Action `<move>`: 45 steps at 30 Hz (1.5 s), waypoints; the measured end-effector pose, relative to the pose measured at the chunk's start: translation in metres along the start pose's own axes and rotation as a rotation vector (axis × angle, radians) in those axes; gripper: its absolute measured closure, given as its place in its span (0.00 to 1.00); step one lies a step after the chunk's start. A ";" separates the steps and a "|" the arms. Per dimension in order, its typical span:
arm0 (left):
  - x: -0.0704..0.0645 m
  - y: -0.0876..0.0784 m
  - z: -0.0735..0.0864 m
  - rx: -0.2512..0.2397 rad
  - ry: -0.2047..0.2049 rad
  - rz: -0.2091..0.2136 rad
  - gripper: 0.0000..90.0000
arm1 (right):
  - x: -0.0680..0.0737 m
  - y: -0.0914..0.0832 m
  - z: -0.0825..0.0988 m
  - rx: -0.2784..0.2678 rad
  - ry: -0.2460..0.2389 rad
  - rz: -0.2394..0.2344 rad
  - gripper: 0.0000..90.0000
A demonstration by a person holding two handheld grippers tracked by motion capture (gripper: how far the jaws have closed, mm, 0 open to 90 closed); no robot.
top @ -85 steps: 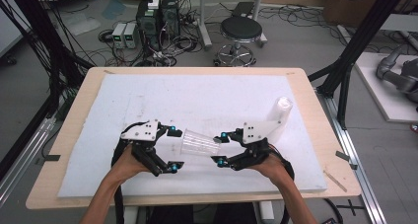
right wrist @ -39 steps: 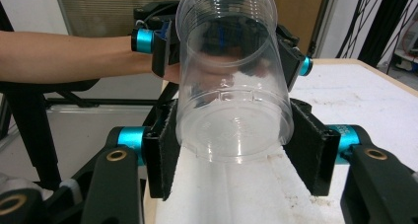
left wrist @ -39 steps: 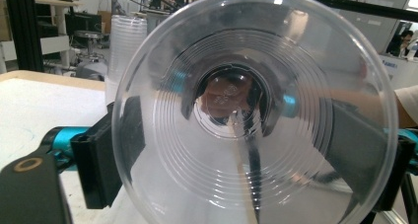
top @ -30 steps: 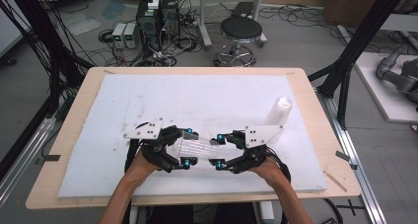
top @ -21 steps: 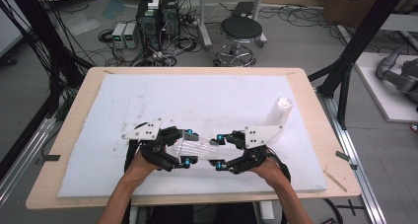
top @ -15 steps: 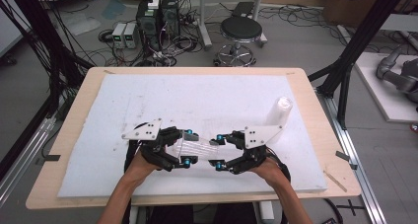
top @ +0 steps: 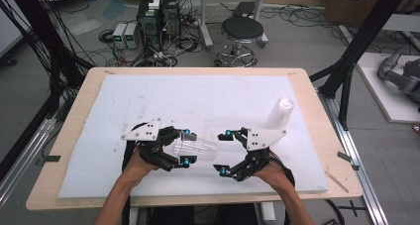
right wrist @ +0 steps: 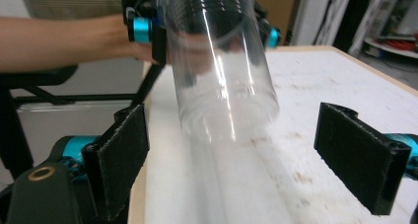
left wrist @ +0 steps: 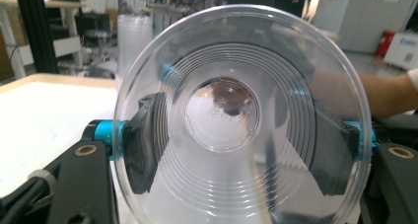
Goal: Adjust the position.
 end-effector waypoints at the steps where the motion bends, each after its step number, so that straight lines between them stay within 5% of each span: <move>1: 0.001 -0.001 -0.002 0.024 0.002 -0.010 0.35 | 0.000 -0.002 0.002 0.005 0.006 0.021 0.15; 10: 0.013 -0.001 -0.023 0.314 0.043 -0.072 0.35 | -0.005 -0.023 0.033 0.047 0.089 0.240 0.15; 16: 0.024 0.009 -0.036 0.523 0.059 -0.065 0.35 | -0.011 -0.035 0.053 0.079 0.151 0.389 0.16; 21: 0.034 0.019 -0.043 0.672 0.069 -0.049 0.35 | -0.015 -0.042 0.064 0.082 0.198 0.463 0.16; 30: 0.049 0.027 -0.048 0.810 0.046 -0.030 0.35 | -0.022 -0.055 0.080 0.084 0.264 0.572 0.16; 34: 0.054 0.031 -0.050 0.894 0.054 -0.011 0.35 | -0.024 -0.056 0.084 0.091 0.276 0.580 0.16; 45: 0.062 0.037 -0.053 0.957 0.055 -0.008 0.35 | -0.025 -0.056 0.092 0.096 0.290 0.577 0.16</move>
Point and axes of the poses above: each handheld gripper's, and its own axes: y roughly forward along the jaws, z roughly out of its underside, x roughly to its left, the point moved 1 cm from there along y, roughly forward along the jaws, and after that the axes turned 7 degrees about y, right-handed, at the moved point
